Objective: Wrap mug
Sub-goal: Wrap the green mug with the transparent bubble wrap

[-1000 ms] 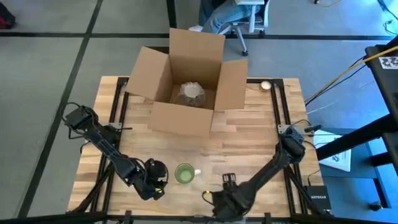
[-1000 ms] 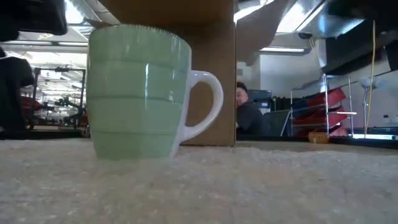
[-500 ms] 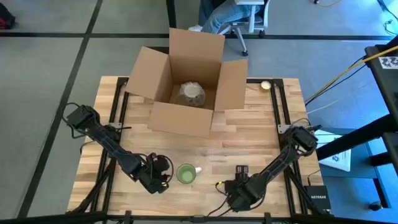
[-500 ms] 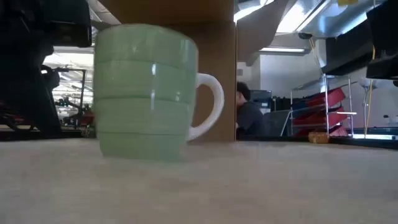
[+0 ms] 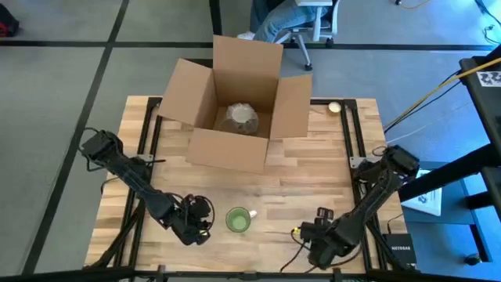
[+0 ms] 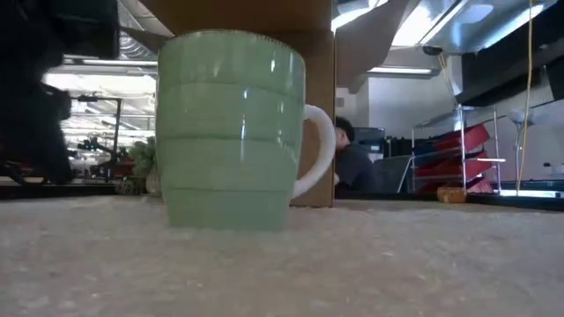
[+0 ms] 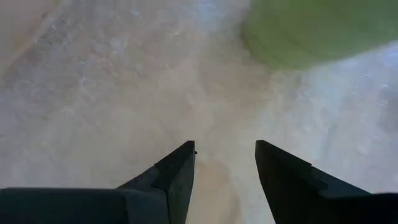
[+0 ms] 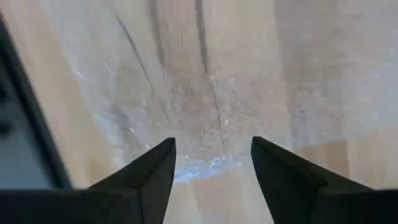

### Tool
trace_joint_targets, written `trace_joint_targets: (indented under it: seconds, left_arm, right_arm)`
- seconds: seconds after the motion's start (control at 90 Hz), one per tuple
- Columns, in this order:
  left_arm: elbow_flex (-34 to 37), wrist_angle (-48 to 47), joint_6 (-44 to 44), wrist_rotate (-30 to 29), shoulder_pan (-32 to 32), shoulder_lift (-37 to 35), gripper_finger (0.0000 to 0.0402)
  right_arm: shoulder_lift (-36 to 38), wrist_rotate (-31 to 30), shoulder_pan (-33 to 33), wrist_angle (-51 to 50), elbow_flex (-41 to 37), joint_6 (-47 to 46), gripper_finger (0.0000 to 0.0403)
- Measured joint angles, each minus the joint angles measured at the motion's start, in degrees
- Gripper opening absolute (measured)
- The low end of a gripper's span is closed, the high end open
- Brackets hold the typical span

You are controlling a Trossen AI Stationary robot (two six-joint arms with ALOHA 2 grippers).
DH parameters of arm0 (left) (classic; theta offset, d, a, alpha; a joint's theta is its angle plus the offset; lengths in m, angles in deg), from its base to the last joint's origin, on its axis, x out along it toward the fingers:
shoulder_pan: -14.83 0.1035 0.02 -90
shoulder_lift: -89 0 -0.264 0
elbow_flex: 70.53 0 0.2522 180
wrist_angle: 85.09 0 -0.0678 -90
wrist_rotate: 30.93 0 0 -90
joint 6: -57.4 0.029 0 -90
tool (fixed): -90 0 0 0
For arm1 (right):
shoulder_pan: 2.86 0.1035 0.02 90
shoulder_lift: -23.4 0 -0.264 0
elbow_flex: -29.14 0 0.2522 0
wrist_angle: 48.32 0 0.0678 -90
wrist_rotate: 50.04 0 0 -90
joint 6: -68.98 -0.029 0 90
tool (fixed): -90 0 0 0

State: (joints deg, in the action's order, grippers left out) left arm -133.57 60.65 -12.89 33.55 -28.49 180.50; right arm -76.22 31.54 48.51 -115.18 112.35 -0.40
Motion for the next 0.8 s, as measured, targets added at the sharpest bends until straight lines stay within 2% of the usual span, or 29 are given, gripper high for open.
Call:
trace_joint_targets:
  seconds: [0.211, 0.322, 0.489, 0.689, 0.8]
  left_arm:
    - [0.0, -0.3, -2.1, -0.1, -3.2, -0.4, 0.0153]
    - [0.0, -0.4, -3.0, -0.4, -3.9, -0.4, 0.0153]
    - [0.0, -0.3, -3.4, -1.3, -4.4, -0.4, 0.0153]
    - [0.0, -0.2, -3.3, -2.4, -4.2, -0.4, 0.0153]
    - [0.0, -0.2, -3.0, -3.8, -3.7, -0.4, 0.0153]
  right_arm:
    - [5.6, -7.8, 3.6, 11.0, -11.4, -17.4, 0.0198]
    - [6.2, -8.5, 5.0, 16.9, -17.5, -25.5, 0.0198]
    - [6.3, -8.5, 7.5, 19.1, -22.5, -36.1, 0.0198]
    - [6.4, -9.9, 10.0, 20.8, -24.3, -39.1, 0.0198]
    - [6.2, -16.1, 10.2, 28.3, -26.3, -39.9, 0.0198]
